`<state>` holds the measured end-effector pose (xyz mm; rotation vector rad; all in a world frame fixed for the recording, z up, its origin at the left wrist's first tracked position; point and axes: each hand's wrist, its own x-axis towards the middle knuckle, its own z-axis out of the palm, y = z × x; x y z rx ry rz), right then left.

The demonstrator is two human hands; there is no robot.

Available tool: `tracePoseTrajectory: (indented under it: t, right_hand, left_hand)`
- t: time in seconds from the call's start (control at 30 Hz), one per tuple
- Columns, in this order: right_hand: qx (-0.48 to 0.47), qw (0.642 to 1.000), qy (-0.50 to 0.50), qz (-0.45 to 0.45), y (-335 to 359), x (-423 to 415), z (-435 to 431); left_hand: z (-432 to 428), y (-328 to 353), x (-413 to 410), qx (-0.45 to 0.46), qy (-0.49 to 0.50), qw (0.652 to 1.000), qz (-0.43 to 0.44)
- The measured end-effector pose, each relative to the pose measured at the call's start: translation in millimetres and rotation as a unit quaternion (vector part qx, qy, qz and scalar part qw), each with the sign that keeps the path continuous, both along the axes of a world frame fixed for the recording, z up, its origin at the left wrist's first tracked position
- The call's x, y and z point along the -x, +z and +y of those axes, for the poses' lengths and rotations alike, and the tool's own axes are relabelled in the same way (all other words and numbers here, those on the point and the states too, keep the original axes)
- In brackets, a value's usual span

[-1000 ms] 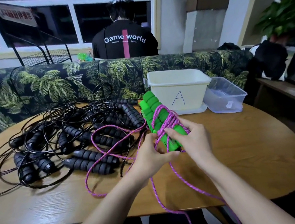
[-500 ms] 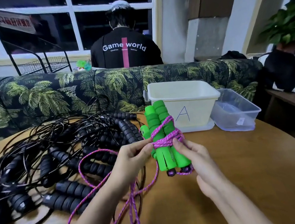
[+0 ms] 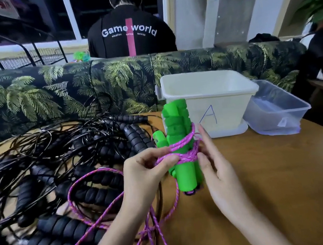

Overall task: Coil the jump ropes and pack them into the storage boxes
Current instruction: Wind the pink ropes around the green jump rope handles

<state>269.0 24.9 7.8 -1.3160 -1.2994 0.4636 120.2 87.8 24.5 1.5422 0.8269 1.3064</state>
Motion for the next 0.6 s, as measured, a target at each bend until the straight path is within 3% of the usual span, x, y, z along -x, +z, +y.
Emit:
tracePoseTrajectory:
  t: [0.13,0.33,0.43,0.6]
  right_hand:
    - [0.039,0.996,0.083,0.001,1.4,9.5,-12.1]
    - [0.048,0.997,0.021,-0.052,-1.9,11.9,-13.1]
    - [0.044,0.998,0.052,-0.003,-2.0,13.5,-14.7]
    - [0.021,0.988,0.128,0.082,-0.4,23.8,-16.4]
  left_hand:
    - [-4.1,-4.2,2.1,-0.031,0.018,0.999,0.013]
    - [1.5,-13.0,11.3,-0.073,-0.036,0.994,0.071]
    - [3.0,-10.7,12.8,-0.094,-0.065,0.992,0.058]
    - [7.4,-17.3,13.5,-0.053,0.021,0.998,0.023]
